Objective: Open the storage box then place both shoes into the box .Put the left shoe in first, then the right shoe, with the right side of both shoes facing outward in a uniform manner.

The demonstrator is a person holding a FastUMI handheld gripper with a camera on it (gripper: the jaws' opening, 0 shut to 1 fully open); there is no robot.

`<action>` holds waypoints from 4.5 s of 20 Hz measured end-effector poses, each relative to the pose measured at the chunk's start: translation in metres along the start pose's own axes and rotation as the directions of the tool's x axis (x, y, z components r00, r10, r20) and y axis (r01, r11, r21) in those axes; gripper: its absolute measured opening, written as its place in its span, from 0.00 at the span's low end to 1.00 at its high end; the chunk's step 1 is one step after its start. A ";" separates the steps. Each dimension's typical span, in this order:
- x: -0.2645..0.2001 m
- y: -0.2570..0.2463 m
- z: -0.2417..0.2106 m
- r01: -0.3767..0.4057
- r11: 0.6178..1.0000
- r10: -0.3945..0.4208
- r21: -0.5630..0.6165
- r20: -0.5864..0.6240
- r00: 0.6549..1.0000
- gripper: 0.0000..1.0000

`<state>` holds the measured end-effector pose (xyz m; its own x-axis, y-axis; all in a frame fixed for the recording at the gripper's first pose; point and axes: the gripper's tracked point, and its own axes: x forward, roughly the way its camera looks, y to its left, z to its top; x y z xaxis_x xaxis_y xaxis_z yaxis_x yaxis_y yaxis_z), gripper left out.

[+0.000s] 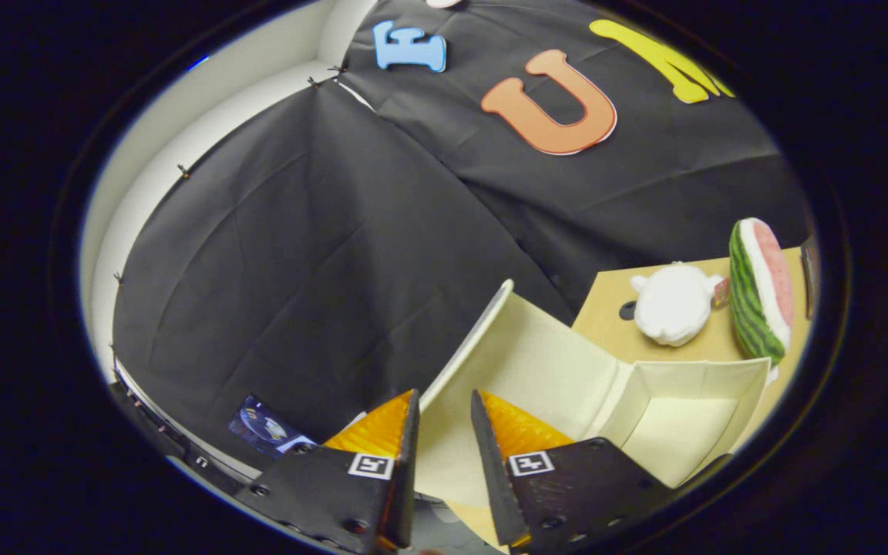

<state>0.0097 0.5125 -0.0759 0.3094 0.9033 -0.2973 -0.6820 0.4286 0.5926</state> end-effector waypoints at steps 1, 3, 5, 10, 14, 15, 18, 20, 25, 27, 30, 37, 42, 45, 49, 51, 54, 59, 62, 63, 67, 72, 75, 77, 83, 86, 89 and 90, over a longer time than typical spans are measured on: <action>0.001 0.000 0.001 0.014 1.000 -0.013 -0.005 0.009 1.000 0.48; -0.004 -0.005 0.003 0.056 0.998 -0.055 -0.024 0.025 0.998 0.64; -0.016 -0.013 0.008 0.115 0.992 -0.112 -0.050 0.055 0.992 0.80; -0.081 -0.048 0.032 0.317 0.938 -0.287 -0.140 0.200 0.937 0.88; -0.160 -0.082 0.052 0.509 0.848 -0.445 -0.147 0.325 0.835 0.94; -0.181 -0.094 0.055 0.552 0.821 -0.480 -0.144 0.349 0.805 0.94; -0.250 -0.127 0.048 0.663 0.739 -0.582 -0.116 0.386 0.716 0.95; -0.297 -0.154 0.043 0.736 0.668 -0.647 -0.107 0.406 0.646 0.96; -0.364 -0.223 0.014 0.819 0.572 -0.753 -0.038 0.373 0.543 0.96; -0.372 -0.253 -0.005 0.840 0.541 -0.792 -0.025 0.320 0.520 0.96; -0.367 -0.290 -0.042 0.839 0.544 -0.819 0.004 0.222 0.530 0.96; -0.347 -0.362 -0.123 0.826 0.562 -0.825 0.047 -0.028 0.564 0.92; -0.335 -0.394 -0.144 0.821 0.570 -0.814 0.026 -0.116 0.569 0.85; -0.329 -0.414 -0.156 0.825 0.562 -0.806 0.061 -0.184 0.562 0.75; -0.323 -0.436 -0.174 0.842 0.525 -0.796 0.126 -0.278 0.538 0.55; -0.317 -0.441 -0.181 0.829 0.531 -0.770 0.176 -0.307 0.559 0.46; -0.317 -0.440 -0.177 0.833 0.521 -0.774 0.189 -0.307 0.554 0.25; -0.318 -0.435 -0.175 0.797 0.494 -0.738 0.347 -0.318 0.595 0.00; -0.324 -0.423 -0.161 0.769 0.489 -0.730 0.412 -0.289 0.619 0.00; -0.325 -0.417 -0.156 0.756 0.490 -0.725 0.434 -0.278 0.630 0.00; -0.325 -0.384 -0.127 0.699 0.494 -0.711 0.516 -0.222 0.667 0.00; -0.319 -0.318 -0.079 0.655 0.541 -0.702 0.527 -0.147 0.697 0.00; -0.310 -0.279 -0.052 0.635 0.569 -0.701 0.523 -0.096 0.707 0.00; -0.296 -0.252 -0.038 0.612 0.591 -0.684 0.526 -0.076 0.726 0.00; -0.230 -0.184 -0.013 0.597 0.653 -0.653 0.466 -0.052 0.755 0.00; -0.182 -0.162 -0.019 0.605 0.676 -0.638 0.420 -0.077 0.766 0.00; -0.137 -0.151 -0.040 0.610 0.677 -0.618 0.411 -0.133 0.775 0.00; -0.123 -0.148 -0.051 0.613 0.672 -0.610 0.414 -0.159 0.776 0.00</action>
<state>0.0391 0.3368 -0.1651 0.5506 0.4366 -0.7115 0.0058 0.8503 0.5262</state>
